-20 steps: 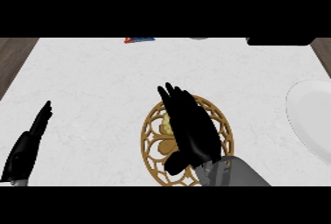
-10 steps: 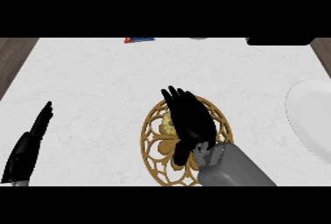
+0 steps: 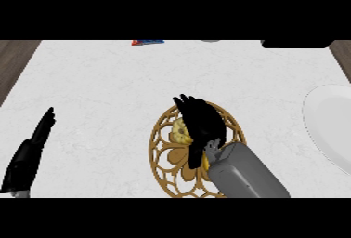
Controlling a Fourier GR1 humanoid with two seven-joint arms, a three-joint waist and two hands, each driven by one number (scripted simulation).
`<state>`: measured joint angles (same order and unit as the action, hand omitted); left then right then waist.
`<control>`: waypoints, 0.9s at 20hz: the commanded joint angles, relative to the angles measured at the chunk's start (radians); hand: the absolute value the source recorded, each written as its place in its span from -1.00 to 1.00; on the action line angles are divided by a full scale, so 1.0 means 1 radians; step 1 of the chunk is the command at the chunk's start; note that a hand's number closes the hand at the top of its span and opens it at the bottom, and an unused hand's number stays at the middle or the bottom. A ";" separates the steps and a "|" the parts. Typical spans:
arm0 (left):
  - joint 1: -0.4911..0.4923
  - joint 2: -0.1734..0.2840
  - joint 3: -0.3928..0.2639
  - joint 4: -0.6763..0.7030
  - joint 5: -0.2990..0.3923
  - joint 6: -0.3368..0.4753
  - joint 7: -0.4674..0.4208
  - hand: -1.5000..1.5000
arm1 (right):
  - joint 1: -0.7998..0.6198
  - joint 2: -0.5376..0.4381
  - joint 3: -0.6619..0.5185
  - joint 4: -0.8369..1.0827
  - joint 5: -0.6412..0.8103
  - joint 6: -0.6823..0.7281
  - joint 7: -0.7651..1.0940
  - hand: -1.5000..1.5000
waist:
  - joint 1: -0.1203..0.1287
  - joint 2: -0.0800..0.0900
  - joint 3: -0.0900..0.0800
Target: Pick the squash from the placemat and place it in the plate
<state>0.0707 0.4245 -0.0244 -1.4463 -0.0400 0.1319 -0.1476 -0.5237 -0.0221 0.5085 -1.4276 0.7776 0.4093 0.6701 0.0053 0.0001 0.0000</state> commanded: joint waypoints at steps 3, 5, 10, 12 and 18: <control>0.000 -0.029 0.023 -0.035 -0.030 -0.024 0.022 0.00 | -0.047 0.021 0.003 0.143 0.007 -0.046 -0.010 -1.00 | 0.004 0.001 0.000; 0.014 -0.032 0.031 -0.047 -0.046 -0.025 0.026 0.00 | 0.015 0.013 -0.031 0.174 0.087 -0.074 -0.116 -1.00 | 0.001 0.001 0.000; 0.051 -0.017 0.077 -0.090 -0.037 -0.091 0.038 0.00 | -0.085 0.022 -0.025 0.189 -0.010 -0.063 -0.029 -1.00 | 0.006 0.000 0.000; 0.022 -0.070 0.055 -0.055 -0.082 -0.057 0.036 0.00 | -0.026 0.022 0.012 0.253 0.039 -0.151 -0.118 -1.00 | 0.003 0.001 0.000; -0.021 -0.074 0.088 -0.050 -0.091 -0.081 0.056 0.00 | -0.058 0.022 -0.009 0.313 0.013 -0.193 -0.237 1.00 | 0.002 0.001 0.000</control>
<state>0.0882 0.3638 0.0499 -1.5104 -0.1169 0.0599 -0.1096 -0.5633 -0.0026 0.4904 -1.1656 0.8093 0.2579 0.4906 0.0083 0.0007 0.0001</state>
